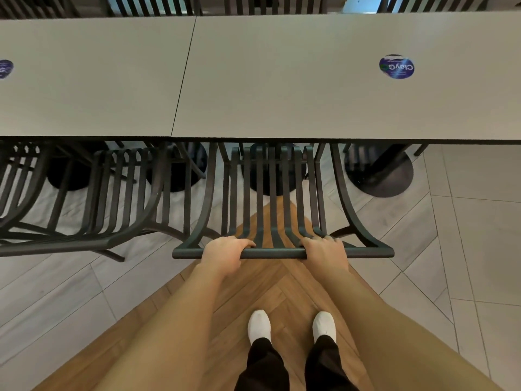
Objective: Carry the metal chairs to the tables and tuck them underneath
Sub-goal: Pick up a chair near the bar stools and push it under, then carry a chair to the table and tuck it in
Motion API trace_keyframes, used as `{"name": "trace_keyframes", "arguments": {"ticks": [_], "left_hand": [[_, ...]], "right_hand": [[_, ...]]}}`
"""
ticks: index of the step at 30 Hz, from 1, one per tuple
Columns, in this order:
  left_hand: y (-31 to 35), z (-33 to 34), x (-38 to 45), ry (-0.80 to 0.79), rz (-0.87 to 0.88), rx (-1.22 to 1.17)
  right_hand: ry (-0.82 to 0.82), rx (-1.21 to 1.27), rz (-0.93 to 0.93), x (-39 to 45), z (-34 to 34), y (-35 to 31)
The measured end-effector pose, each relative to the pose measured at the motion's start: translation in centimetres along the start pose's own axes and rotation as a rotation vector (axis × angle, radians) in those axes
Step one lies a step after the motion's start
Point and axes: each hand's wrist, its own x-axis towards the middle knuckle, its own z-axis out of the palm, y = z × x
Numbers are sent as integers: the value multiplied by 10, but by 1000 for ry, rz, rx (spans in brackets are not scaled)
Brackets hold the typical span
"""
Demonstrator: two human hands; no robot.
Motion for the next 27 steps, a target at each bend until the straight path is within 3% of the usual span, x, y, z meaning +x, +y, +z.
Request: {"name": "trace_keyframes", "arguments": {"ticks": [3, 6, 9, 13, 18, 22, 27], "left_hand": [[3, -4, 3, -72, -8, -57], [10, -9, 0, -104, -1, -59], [25, -14, -9, -71, 69, -95], [61, -26, -21, 48, 223, -123], [117, -47, -37, 134, 422, -85], [169, -56, -48, 92, 551, 35], [240, -49, -65, 26, 674, 172]], "right_hand": [[-95, 85, -40, 0, -10, 5], [-182, 318, 9, -8, -20, 9], [-60, 627, 136, -29, -22, 10], [140, 828, 274, -64, -27, 8], [203, 790, 407, -109, -29, 29], [91, 650, 468, -158, -14, 68], [103, 707, 612, -231, 10, 122]]}}
